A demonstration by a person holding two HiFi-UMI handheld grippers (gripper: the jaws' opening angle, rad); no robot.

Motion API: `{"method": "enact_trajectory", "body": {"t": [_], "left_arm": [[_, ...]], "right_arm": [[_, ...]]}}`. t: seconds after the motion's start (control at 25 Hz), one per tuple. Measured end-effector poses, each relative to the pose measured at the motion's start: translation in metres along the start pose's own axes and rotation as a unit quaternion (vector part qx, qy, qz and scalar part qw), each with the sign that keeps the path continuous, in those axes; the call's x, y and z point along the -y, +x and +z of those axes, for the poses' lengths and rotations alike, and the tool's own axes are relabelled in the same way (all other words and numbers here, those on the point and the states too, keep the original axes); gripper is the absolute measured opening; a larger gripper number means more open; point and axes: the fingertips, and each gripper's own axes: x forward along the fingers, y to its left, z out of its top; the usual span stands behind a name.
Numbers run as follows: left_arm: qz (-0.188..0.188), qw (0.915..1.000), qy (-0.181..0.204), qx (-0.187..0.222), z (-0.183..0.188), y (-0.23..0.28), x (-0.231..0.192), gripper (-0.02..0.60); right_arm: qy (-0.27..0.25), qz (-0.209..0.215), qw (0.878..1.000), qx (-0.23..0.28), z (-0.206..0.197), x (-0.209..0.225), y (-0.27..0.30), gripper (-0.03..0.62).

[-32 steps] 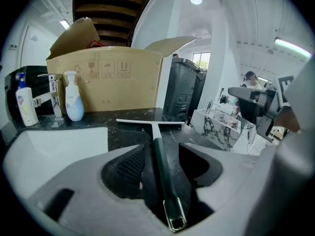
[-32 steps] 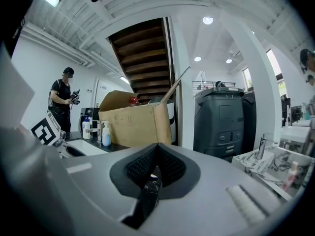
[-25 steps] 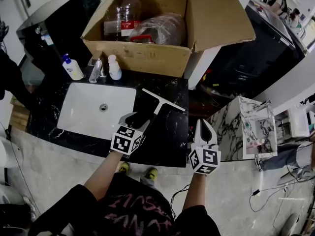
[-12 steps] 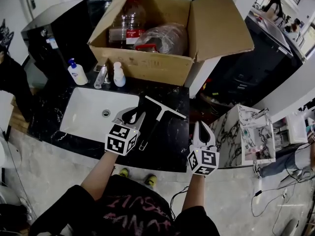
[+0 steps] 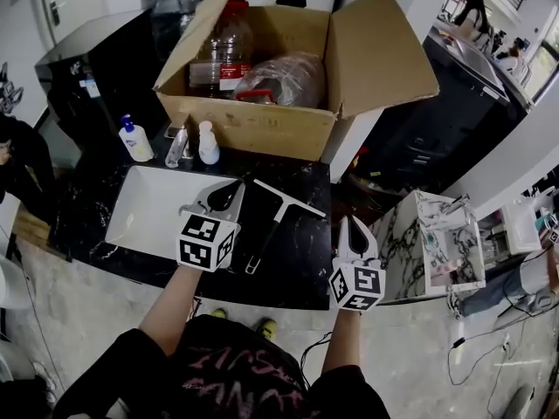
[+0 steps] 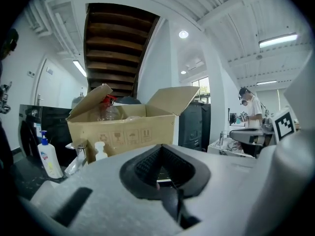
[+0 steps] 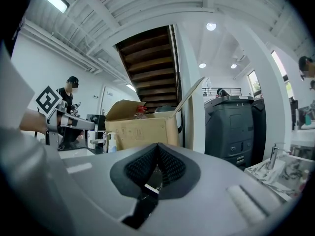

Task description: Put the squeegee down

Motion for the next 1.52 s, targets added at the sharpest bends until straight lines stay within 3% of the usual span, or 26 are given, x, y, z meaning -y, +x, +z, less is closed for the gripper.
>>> {"method": "enact_trajectory", "body": {"t": [0.84, 1.52], "left_arm": [[0.023, 0.9965, 0.033, 0.073, 0.066, -0.035, -0.034, -0.002], [0.020, 0.9959, 0.035, 0.081, 0.070, -0.041, -0.039, 0.000]], "right_arm": [[0.003, -0.001, 1.000, 0.018, 0.024, -0.009, 0.001, -0.002], [-0.004, 0.000, 1.000, 0.017, 0.027, -0.017, 0.002, 0.000]]}}
